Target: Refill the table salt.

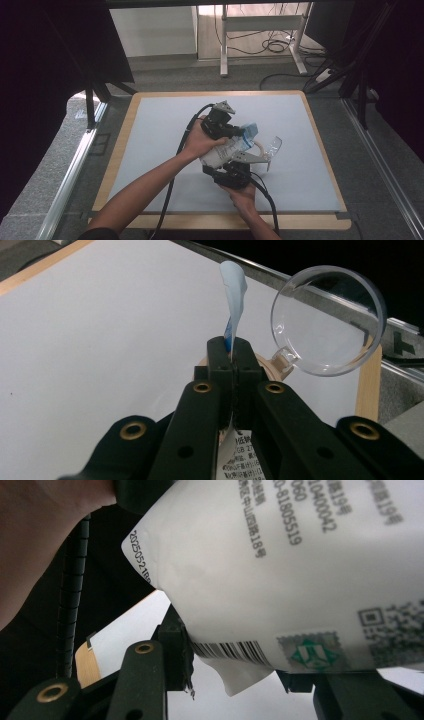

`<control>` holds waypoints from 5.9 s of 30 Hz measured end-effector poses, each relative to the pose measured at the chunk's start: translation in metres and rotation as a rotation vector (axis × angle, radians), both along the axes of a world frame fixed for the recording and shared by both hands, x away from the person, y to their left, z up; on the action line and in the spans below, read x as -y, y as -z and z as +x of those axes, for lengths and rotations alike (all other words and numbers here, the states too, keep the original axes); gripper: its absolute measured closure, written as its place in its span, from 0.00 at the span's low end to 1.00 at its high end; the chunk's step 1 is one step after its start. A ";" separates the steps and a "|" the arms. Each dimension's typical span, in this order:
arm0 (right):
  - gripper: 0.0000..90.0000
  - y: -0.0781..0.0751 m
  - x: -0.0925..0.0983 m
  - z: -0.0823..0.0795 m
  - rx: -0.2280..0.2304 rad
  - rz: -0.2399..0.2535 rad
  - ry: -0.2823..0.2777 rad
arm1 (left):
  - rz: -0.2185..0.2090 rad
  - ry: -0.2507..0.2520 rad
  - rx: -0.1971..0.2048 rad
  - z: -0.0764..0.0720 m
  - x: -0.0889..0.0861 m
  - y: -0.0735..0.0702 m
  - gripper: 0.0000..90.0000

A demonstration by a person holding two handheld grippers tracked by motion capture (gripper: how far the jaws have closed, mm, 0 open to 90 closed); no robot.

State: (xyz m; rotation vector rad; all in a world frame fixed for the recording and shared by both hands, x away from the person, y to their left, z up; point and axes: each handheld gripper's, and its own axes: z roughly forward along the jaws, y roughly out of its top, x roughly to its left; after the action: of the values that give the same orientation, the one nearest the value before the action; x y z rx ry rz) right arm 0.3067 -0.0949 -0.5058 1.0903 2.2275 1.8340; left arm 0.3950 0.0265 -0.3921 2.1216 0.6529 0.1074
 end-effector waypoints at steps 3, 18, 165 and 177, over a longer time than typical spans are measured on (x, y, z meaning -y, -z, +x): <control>0.63 -0.001 0.000 0.000 -0.003 0.007 0.006 | 0.010 0.004 0.000 0.001 0.002 0.000 1.00; 0.63 -0.002 0.001 0.001 -0.003 0.014 0.015 | 0.031 0.005 -0.009 0.005 0.005 0.002 1.00; 0.67 -0.008 -0.002 -0.003 0.026 0.112 0.105 | 0.103 0.099 -0.024 0.027 0.012 -0.002 1.00; 0.67 -0.010 -0.001 -0.004 0.027 0.121 0.104 | 0.105 0.103 -0.020 0.026 0.013 -0.003 1.00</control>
State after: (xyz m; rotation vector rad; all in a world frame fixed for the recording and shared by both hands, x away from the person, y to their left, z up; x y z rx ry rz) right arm 0.3031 -0.0940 -0.4959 1.1690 2.0273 1.9501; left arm 0.4212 0.0137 -0.3893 2.2557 0.5588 0.0654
